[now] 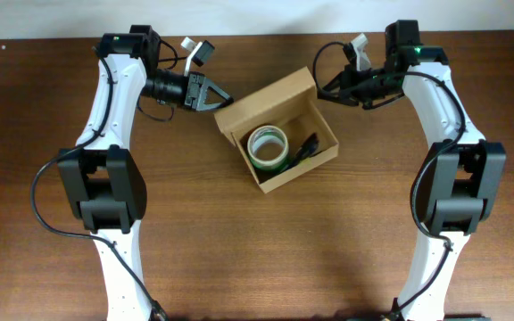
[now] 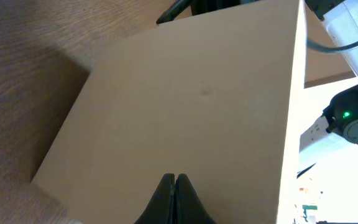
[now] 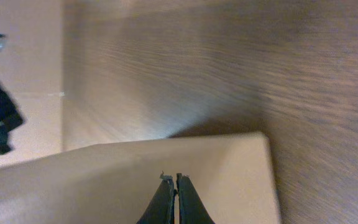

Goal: Pack container
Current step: 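Push the lid down over the box with both grippers, then press the closed lid down with both grippers from above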

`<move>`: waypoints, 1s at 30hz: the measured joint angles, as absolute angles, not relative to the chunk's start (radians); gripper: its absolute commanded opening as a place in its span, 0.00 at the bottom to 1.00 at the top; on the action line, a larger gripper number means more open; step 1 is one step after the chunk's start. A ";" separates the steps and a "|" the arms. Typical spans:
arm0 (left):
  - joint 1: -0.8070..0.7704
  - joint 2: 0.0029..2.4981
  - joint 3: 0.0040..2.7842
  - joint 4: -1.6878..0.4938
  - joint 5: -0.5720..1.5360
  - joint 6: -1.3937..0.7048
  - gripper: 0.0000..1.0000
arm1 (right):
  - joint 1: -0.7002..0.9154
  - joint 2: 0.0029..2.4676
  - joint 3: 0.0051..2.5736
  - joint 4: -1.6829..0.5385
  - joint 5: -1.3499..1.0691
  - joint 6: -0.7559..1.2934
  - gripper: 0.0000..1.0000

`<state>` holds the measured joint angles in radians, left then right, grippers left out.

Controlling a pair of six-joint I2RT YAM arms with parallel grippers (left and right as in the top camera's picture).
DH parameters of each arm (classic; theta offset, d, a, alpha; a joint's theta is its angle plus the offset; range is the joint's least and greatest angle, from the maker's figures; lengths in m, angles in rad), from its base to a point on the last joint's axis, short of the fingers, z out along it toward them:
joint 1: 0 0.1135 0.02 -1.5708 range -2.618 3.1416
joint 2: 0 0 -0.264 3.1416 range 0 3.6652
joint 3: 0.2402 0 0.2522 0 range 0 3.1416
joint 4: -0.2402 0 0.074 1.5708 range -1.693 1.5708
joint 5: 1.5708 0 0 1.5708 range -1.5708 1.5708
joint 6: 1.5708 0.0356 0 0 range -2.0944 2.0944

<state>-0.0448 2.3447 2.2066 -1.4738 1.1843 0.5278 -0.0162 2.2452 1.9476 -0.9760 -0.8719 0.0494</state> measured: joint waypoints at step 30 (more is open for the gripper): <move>-0.180 2.323 2.207 -1.471 1.047 0.488 0.02 | -0.065 2.241 2.180 -1.217 -0.991 0.008 0.04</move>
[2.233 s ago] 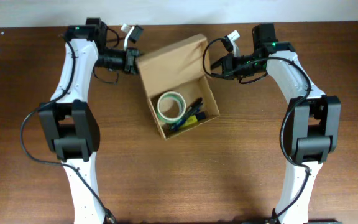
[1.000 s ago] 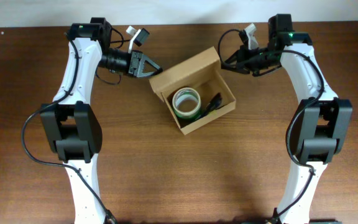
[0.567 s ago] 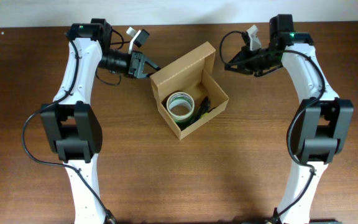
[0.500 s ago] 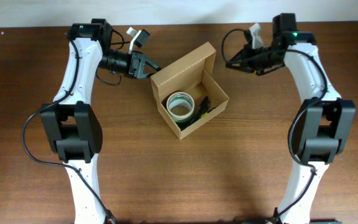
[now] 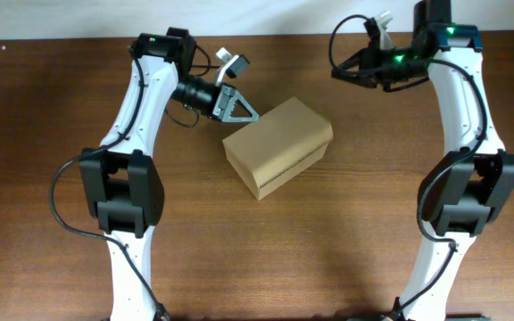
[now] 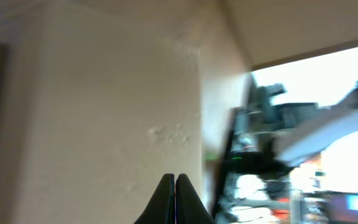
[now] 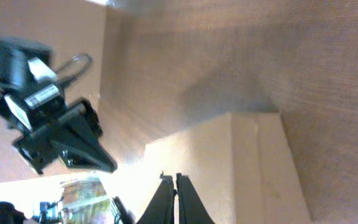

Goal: Pack container
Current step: 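Press the closed lid down with both grippers from above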

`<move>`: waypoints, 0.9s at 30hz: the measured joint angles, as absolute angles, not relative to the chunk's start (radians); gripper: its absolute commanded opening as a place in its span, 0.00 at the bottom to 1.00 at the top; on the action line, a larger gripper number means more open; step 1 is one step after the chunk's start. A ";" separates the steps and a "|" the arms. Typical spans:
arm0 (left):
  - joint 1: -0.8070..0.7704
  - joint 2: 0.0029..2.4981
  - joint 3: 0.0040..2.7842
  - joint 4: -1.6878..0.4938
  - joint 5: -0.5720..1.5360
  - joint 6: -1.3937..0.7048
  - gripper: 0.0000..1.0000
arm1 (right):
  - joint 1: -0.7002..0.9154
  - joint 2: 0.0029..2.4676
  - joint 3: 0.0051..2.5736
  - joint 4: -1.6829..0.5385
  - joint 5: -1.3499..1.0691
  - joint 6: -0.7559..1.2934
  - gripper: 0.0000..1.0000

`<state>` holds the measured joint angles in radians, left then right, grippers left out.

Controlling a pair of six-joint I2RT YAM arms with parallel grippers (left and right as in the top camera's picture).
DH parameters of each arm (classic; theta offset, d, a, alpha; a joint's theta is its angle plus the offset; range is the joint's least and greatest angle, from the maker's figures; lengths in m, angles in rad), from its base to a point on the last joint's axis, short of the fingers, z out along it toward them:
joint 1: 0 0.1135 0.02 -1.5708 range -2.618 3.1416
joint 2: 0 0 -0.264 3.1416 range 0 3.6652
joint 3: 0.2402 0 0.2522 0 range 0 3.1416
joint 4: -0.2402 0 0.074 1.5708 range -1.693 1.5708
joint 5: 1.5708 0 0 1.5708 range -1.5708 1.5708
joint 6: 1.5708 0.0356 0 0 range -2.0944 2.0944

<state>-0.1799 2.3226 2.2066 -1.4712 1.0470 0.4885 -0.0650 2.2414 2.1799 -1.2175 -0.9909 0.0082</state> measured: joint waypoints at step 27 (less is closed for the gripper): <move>-0.306 2.093 2.207 -1.428 0.197 0.062 0.02 | 0.086 2.170 2.177 -1.480 -0.299 0.007 0.04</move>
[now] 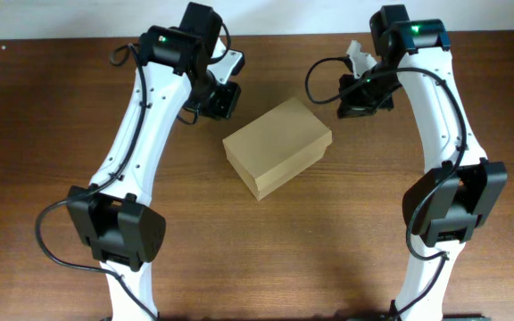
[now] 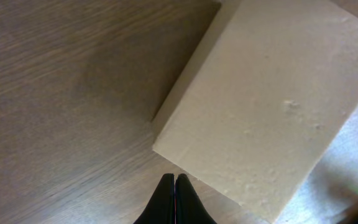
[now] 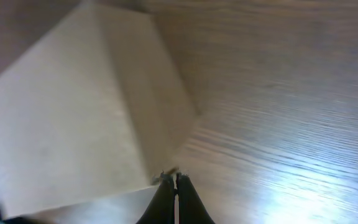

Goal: Pack container
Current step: 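Press the closed lid down with both grippers from above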

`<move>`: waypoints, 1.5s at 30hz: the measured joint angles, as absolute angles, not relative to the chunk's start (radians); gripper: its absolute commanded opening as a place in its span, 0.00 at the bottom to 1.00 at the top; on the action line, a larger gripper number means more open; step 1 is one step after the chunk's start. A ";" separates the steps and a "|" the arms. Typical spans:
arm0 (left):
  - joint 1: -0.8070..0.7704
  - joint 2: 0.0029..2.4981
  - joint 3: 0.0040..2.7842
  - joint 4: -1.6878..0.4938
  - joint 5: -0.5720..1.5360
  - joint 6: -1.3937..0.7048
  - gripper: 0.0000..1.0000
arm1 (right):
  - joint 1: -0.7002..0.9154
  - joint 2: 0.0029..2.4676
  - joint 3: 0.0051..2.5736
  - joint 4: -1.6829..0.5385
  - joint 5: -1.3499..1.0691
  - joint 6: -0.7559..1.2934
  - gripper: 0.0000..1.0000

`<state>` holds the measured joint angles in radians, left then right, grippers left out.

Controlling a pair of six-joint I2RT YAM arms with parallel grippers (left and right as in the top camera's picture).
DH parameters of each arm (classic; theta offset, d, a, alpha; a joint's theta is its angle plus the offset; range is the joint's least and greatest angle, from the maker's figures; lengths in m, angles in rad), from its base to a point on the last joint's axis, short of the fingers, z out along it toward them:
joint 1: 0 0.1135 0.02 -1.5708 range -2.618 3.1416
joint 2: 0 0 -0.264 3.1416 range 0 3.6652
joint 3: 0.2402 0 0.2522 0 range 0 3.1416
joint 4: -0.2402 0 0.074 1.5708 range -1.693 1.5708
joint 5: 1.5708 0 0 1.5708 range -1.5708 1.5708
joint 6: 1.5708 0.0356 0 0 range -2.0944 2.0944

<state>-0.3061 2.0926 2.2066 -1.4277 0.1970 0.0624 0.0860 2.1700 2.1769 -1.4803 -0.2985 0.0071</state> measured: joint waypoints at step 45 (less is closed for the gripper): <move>-0.241 2.046 2.207 -1.601 0.154 0.064 0.02 | 0.288 2.165 2.162 -1.549 -0.337 -0.012 0.04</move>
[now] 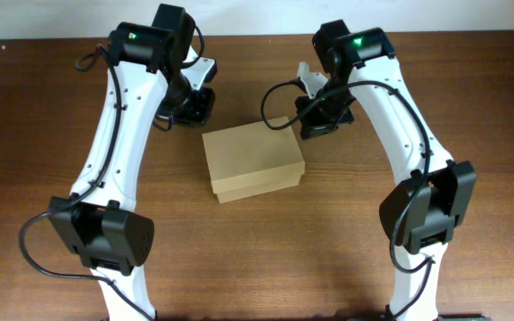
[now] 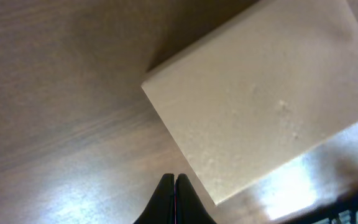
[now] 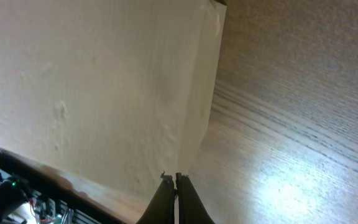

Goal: Pack container
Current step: 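Press the closed lid down with both grippers from above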

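Note:
A plain cardboard box (image 1: 252, 163) lies with its lid down on the wooden table, its long side nearly parallel to the table's front edge. Its contents are hidden. My left gripper (image 1: 192, 105) is shut and hovers just off the box's far left corner; the left wrist view shows its fingertips (image 2: 174, 182) over bare wood beside the box (image 2: 260, 93). My right gripper (image 1: 318, 121) is shut too, at the box's far right corner. In the right wrist view its fingertips (image 3: 174, 180) sit right at the box's side (image 3: 98, 87); whether they touch it cannot be told.
The brown wooden table (image 1: 346, 250) stretches all round the box. Both white arms reach in from the near edge and arch over the left and right sides. A pale wall runs along the table's far edge.
The box has turned from a diagonal lie to nearly square with the table and sits further left and nearer. Both shut grippers have shifted left, the right one now close to the box's corner.
At first the box stood open, a tape roll and a black item inside, with both shut grippers at its far corners. A second later the lid was down. Then both grippers hung over the closed, diagonal box. Now the box lies squared up and further left.

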`<move>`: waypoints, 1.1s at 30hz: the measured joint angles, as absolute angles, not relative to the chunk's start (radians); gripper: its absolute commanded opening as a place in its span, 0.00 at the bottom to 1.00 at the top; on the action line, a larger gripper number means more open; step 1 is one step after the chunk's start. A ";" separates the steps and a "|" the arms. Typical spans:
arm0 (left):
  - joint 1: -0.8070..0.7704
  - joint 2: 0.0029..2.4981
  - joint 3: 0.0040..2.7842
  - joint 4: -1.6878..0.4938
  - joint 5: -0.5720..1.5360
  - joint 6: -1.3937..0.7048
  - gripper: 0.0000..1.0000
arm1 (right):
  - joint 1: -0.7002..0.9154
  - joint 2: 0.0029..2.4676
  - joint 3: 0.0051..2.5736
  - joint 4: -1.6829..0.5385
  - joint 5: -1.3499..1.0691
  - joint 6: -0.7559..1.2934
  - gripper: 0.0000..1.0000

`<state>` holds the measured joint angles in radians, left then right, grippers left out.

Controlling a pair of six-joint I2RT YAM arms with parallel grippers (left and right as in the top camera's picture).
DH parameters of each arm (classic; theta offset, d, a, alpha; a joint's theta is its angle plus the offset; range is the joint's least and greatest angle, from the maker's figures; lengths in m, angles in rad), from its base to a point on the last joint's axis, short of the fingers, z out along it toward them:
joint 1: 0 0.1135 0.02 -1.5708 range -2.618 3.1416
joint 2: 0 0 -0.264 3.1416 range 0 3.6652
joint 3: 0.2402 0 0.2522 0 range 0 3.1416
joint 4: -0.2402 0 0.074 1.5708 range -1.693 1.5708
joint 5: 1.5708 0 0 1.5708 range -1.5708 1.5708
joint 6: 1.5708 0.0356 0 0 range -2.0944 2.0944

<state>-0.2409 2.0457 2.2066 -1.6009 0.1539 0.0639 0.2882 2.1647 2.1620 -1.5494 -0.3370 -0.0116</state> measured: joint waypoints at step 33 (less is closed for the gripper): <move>-0.330 2.005 1.728 -1.380 0.236 0.089 0.02 | 0.363 2.164 1.939 -1.427 -0.312 -0.031 0.04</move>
<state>-0.3302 2.0048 1.7275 -1.3796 0.2359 0.0891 0.3626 2.1643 1.9392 -1.4265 -0.3122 -0.0315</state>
